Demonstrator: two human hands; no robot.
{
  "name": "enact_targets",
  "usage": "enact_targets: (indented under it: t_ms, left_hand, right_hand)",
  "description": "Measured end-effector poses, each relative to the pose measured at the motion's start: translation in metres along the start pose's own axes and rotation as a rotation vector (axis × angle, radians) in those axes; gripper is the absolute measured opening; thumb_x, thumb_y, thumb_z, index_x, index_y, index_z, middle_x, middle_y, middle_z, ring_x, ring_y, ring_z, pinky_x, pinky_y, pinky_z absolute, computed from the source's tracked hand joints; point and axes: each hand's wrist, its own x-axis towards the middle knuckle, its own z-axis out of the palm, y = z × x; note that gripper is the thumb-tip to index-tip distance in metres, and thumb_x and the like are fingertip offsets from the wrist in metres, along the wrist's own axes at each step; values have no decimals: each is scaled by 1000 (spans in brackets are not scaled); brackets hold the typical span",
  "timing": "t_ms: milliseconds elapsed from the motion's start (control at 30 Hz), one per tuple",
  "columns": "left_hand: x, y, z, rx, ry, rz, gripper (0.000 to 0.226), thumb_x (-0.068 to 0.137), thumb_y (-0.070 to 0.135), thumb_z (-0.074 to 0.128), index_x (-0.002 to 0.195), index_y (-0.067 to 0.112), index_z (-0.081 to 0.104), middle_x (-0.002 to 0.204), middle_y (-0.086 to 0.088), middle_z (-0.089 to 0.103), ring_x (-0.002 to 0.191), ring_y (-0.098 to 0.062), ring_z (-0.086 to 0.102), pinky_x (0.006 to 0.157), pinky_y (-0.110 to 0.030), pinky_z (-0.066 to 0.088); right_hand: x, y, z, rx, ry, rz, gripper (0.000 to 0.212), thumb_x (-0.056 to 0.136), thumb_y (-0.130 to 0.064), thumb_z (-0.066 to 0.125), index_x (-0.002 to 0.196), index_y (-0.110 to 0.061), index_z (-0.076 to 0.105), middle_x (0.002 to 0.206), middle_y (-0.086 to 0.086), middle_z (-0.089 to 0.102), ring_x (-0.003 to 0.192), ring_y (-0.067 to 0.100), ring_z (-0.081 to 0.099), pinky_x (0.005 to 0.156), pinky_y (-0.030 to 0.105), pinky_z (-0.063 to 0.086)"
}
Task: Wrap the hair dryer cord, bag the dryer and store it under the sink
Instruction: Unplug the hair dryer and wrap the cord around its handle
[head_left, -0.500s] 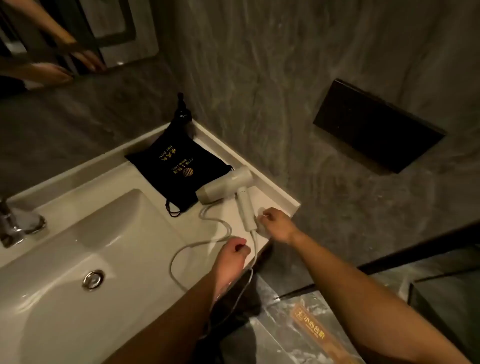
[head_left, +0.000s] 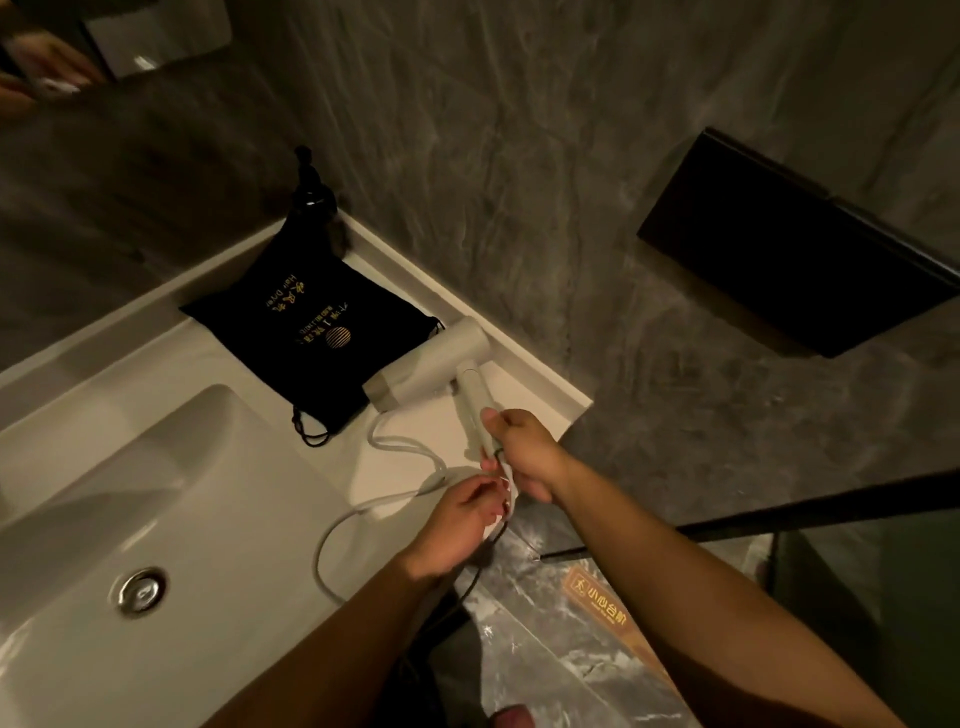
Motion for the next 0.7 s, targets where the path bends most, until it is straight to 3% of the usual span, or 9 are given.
enact_targets:
  t_ms: [100, 167, 333, 433, 533, 700]
  left_hand:
    - [-7, 2, 4, -5, -124, 40, 26, 99, 23, 54, 98, 18, 79, 109, -15, 76, 107, -29, 69, 102, -33, 47]
    - [-13, 3, 9, 36, -168, 88, 30, 107, 18, 47, 106, 7, 75, 106, -15, 78, 106, -25, 71, 103, -30, 50]
    - [-32, 11, 30, 93, -257, 152, 24, 104, 23, 53, 93, 14, 72, 72, 6, 67, 72, -12, 59, 77, -25, 49]
    - [-50, 25, 44, 327, -389, 259, 24, 101, 26, 56, 80, 31, 68, 62, 11, 55, 62, -7, 48, 63, -24, 41]
    - [-72, 39, 59, 579, -448, 352, 23, 99, 29, 58, 78, 34, 65, 68, 15, 59, 67, -2, 53, 67, -25, 43]
    - [-122, 56, 86, 1027, -517, 482, 20, 99, 41, 54, 80, 35, 57, 66, 13, 55, 64, -2, 55, 65, -30, 48]
  right_hand:
    - [-15, 0, -5, 26, 13, -23, 25, 105, -28, 49, 98, -5, 56, 74, 8, 57, 46, 5, 60, 45, 21, 49]
    - [-30, -2, -13, 86, 16, -56, 24, 104, -28, 50, 97, -7, 58, 75, 7, 58, 53, 9, 58, 45, 21, 50]
    - [-79, -2, -43, 224, -12, -153, 22, 103, -29, 52, 99, -9, 57, 74, 10, 59, 46, 16, 46, 38, 23, 42]
    - [-116, 2, -67, 267, -35, -253, 26, 104, -29, 49, 108, -5, 55, 76, 12, 58, 48, 18, 43, 37, 23, 37]
    - [-158, 9, -100, 208, 9, -339, 26, 105, -28, 47, 110, -5, 57, 73, 9, 58, 59, 24, 42, 35, 21, 34]
    - [-226, 40, -161, -63, 108, -398, 32, 105, -30, 46, 101, 0, 55, 77, 15, 57, 50, 13, 49, 37, 24, 36]
